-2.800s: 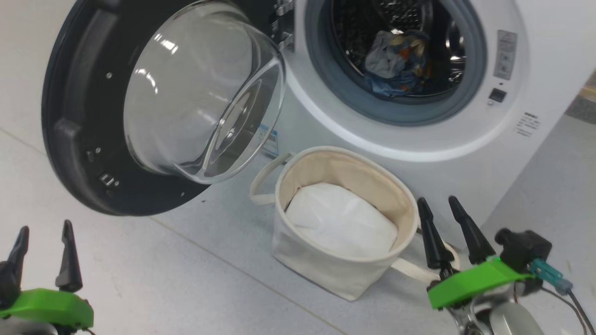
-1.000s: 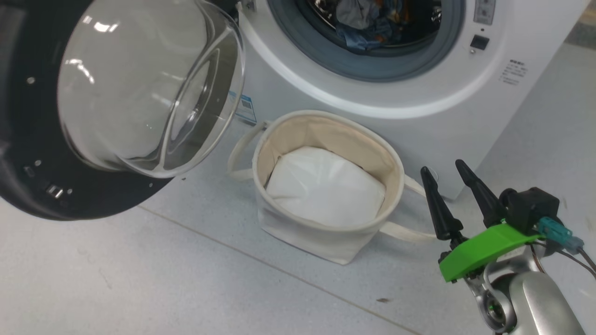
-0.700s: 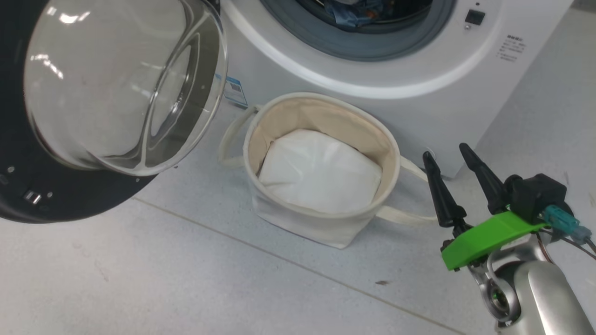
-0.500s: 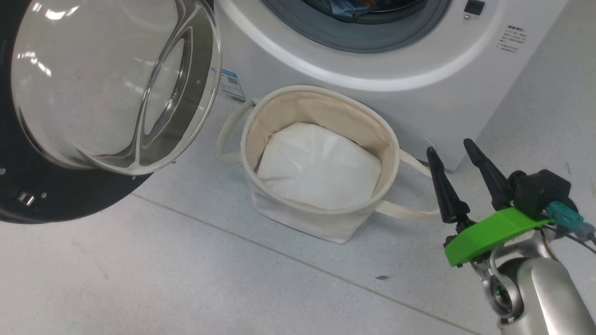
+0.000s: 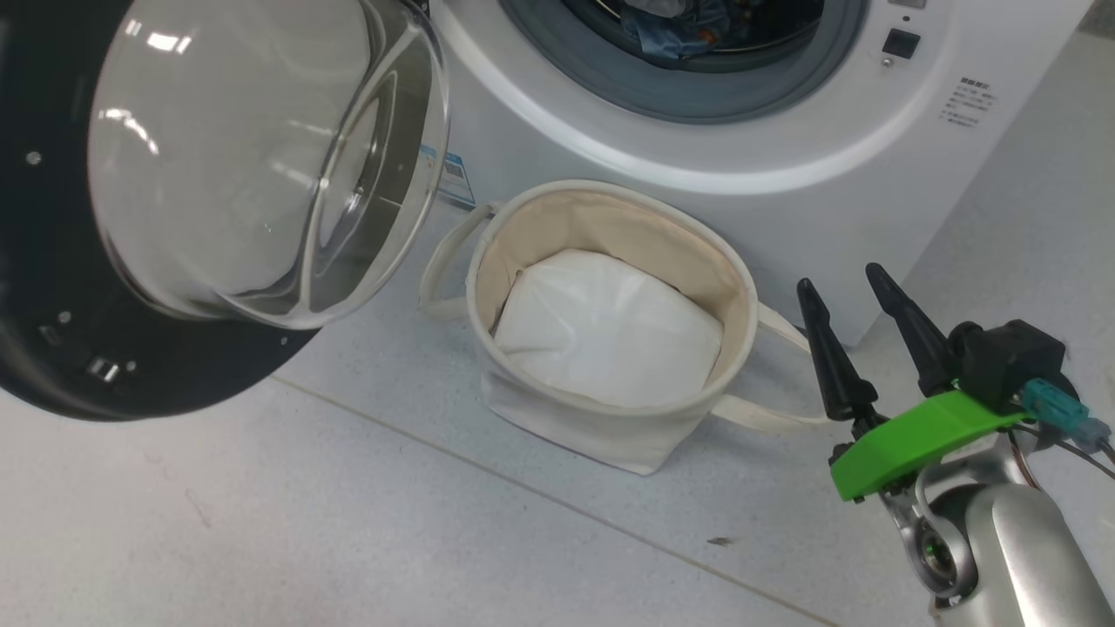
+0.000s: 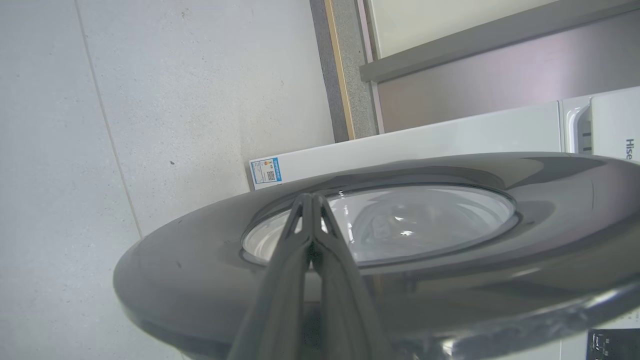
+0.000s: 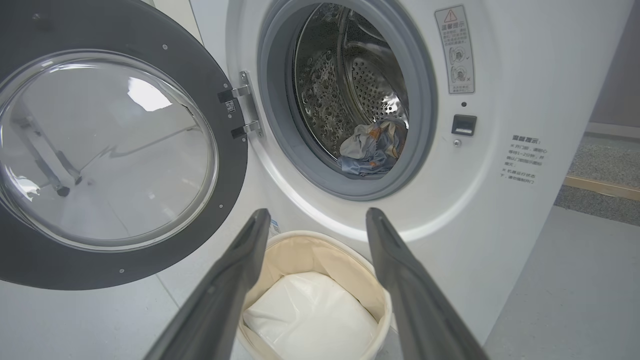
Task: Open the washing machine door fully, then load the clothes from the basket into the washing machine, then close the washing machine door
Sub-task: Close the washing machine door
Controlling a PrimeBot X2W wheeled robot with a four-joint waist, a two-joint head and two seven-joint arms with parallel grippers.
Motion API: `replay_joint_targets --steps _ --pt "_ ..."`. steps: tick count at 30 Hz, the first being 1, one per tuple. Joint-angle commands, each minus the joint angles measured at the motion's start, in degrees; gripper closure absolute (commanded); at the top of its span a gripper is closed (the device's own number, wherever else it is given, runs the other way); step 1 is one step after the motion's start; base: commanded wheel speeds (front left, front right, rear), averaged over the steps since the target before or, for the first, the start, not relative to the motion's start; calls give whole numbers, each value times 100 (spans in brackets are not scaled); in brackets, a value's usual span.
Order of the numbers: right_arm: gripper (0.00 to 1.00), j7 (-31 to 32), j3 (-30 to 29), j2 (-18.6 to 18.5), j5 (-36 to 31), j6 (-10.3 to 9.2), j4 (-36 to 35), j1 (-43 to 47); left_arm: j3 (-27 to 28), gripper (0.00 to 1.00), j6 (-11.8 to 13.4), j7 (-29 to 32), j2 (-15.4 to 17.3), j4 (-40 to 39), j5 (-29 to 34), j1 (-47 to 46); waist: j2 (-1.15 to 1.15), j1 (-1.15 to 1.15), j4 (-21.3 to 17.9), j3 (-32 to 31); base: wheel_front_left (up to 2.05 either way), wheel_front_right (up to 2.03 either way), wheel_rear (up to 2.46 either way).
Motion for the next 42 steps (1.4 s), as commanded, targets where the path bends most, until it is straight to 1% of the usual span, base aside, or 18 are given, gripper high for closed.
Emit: replay_joint_targets --steps 1,6,11,16,17,23,24,33,35,38,42 --pt "0 -44 121 0 13 6 -167 -102 129 100 -33 104 256 -259 30 -24 0 0 6 -36 0 0 0" --pt "0 -87 125 27 47 6 -130 -71 67 100 -33 327 85 -812 38 291 0 0 8 -114 0 0 0" --pt "0 -150 97 49 87 6 -70 -12 -18 100 -34 470 -89 -1637 91 749 0 0 17 -234 0 0 0" --pt "0 -229 70 68 147 6 -14 55 -224 100 -34 454 -270 -2629 296 1299 0 0 27 -371 0 0 0" --pt "0 -268 77 78 175 6 13 84 -330 100 -34 419 -357 -3050 392 1549 0 0 20 -438 0 0 0" --pt "0 -371 91 103 254 6 85 174 -654 100 -34 238 -584 -4120 703 2245 0 0 -67 -617 0 0 0" --pt "0 -371 91 103 254 6 85 174 -654 100 -34 238 -584 -4120 703 2245 0 0 -67 -617 0 0 0" --pt "0 -464 33 117 316 6 112 294 -1096 100 -34 -117 -931 -5126 1162 2765 0 0 -308 -795 0 0 0" --pt "0 -470 26 122 317 6 100 310 -1179 100 -34 -221 -1021 -5304 1254 2780 0 0 -395 -808 0 0 0" --pt "0 -481 25 136 317 6 73 320 -1352 100 -34 -463 -1094 -5521 1583 2735 0 0 -553 -797 0 0 0" --pt "0 -504 29 165 311 6 37 318 -1556 100 -34 -777 -1186 -5591 1833 2586 0 0 -847 -741 0 0 0"
